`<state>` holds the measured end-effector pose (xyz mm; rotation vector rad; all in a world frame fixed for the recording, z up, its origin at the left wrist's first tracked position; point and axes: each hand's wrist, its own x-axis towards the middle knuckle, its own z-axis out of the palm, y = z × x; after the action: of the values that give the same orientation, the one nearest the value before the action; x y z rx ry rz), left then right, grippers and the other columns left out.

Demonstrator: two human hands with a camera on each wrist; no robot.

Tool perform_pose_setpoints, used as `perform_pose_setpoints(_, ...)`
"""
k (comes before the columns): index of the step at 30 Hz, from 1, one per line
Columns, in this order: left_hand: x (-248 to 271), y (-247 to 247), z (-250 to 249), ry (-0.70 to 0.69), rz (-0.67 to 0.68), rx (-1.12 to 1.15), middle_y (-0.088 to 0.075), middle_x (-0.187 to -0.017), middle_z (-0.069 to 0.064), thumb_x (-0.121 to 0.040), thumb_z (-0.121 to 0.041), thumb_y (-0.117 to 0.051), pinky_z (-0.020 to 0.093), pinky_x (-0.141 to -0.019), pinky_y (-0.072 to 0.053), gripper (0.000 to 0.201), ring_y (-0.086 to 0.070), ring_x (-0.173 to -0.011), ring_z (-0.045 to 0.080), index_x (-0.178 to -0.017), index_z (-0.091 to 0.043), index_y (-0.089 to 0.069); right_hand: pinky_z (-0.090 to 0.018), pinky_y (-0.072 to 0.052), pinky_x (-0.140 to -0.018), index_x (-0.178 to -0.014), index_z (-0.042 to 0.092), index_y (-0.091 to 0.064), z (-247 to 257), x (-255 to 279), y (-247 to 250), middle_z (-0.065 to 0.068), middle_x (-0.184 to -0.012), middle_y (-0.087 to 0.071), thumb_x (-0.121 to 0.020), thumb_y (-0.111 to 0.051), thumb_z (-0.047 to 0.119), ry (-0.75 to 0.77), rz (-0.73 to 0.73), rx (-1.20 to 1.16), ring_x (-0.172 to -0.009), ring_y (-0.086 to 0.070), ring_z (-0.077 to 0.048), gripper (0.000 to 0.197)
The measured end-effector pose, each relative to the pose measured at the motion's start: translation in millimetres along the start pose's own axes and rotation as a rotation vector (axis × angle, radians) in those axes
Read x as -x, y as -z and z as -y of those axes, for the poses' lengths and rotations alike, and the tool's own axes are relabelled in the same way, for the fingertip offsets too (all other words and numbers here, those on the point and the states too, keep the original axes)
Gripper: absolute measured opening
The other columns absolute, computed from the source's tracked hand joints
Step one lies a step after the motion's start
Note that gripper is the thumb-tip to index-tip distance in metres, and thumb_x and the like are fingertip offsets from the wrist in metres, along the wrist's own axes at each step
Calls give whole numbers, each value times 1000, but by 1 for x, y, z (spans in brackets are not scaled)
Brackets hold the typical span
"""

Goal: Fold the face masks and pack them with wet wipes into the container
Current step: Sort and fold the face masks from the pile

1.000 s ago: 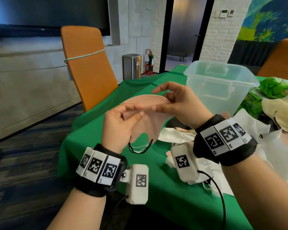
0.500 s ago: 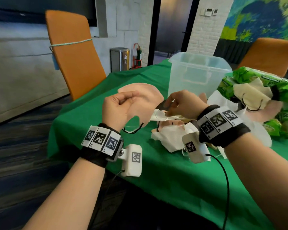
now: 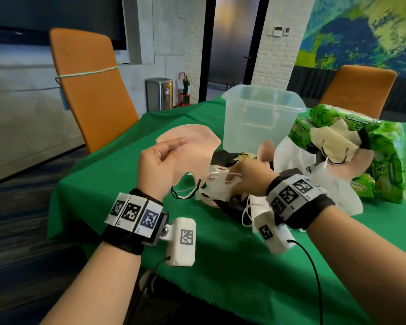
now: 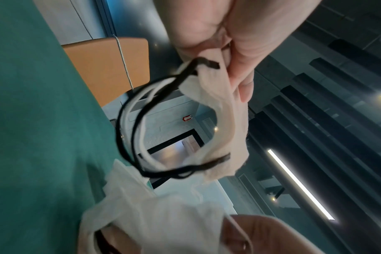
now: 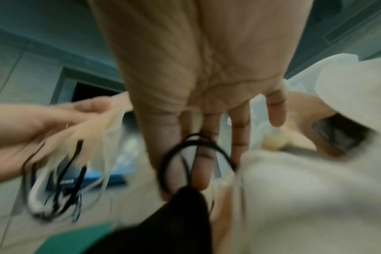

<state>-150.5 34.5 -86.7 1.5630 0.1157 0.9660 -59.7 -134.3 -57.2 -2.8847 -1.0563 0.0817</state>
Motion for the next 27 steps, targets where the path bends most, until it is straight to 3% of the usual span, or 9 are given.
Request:
perform_pose_setpoints(3,-7,0,9,8,-6,-20,-66,-80,-15,-89,3,-51,16,-73,-44,37,-52,-76,9,-95,-28,-71,-29,-40,-88,-107,20,-68,-8,3,21,6,-93,-59,-74,-71,43,60,-63,-178,-94,-54,-14,41)
perform_pose_setpoints(5,-12,0,13,27,-16,-26,-57,-79,-2,-85,-7,-54,27,-72,-37,39,-44,-82,14,-86,-42,-71,-30,-44,-85,-100,19,-71,-14,5,36,0,-95,-68,-78,-63,48,78,-184,-329,-88,-59,-14,37)
perform_pose_setpoints(9,-23,-6,13,71,-27,-23,-47,-74,-10,-80,-17,-55,27,-67,-35,29,-39,-75,13,-89,-42,-66,-21,-45,-72,-81,22,-71,-32,-1,55,3,-81,-69,-83,-66,16,159,-432,-533,-63,-58,5,8)
perform_pose_setpoints(11,-24,-13,13,61,-18,-45,-49,-74,-11,-89,-6,-55,18,-60,-35,34,-38,-68,7,-96,-38,-63,-24,-48,-78,-76,28,-65,-38,-4,59,10,-80,-65,-76,-70,1,219,-440,-665,-67,-56,5,28)
perform_pose_setpoints(15,-22,-26,5,116,12,46,-67,-107,-3,-92,-7,-52,15,-91,-42,23,-59,-101,9,-98,-25,-65,-19,-46,-67,-96,24,-57,-38,-3,62,1,-73,-58,-73,-63,-17,406,-313,-996,-69,-54,-9,48)
perform_pose_setpoints(18,-23,-31,1,194,80,231,-70,-110,2,-82,-45,-55,37,-101,-43,33,-60,-111,17,-98,-21,-72,-20,-44,-67,-104,22,-55,-32,-6,63,-7,-77,-58,-74,-63,-17,484,-262,-1057,-73,-53,-14,50)
perform_pose_setpoints(22,-25,-38,-3,109,217,368,-69,-105,17,-71,-71,-57,45,-71,-46,73,-63,-89,34,-112,-12,-66,-17,-50,-65,-98,15,-58,-24,-20,65,5,-67,-64,-75,-61,-16,423,-289,-1148,-65,-58,-6,39)
perform_pose_setpoints(25,-25,-47,-9,74,205,373,-73,-81,2,-67,-37,-78,24,-55,-50,40,-66,-66,16,-97,-13,-68,-19,-52,-64,-91,13,-59,-20,-25,62,-10,-72,-64,-76,-62,-12,348,-334,-1193,-65,-60,-12,29)
perform_pose_setpoints(27,-25,-54,-10,44,159,306,-74,-80,-4,-73,-10,-74,20,-61,-51,21,-67,-72,9,-93,-15,-67,-25,-52,-66,-87,14,-60,-19,-27,59,-23,-82,-62,-78,-64,-7,300,-361,-1218,-69,-59,-20,24)
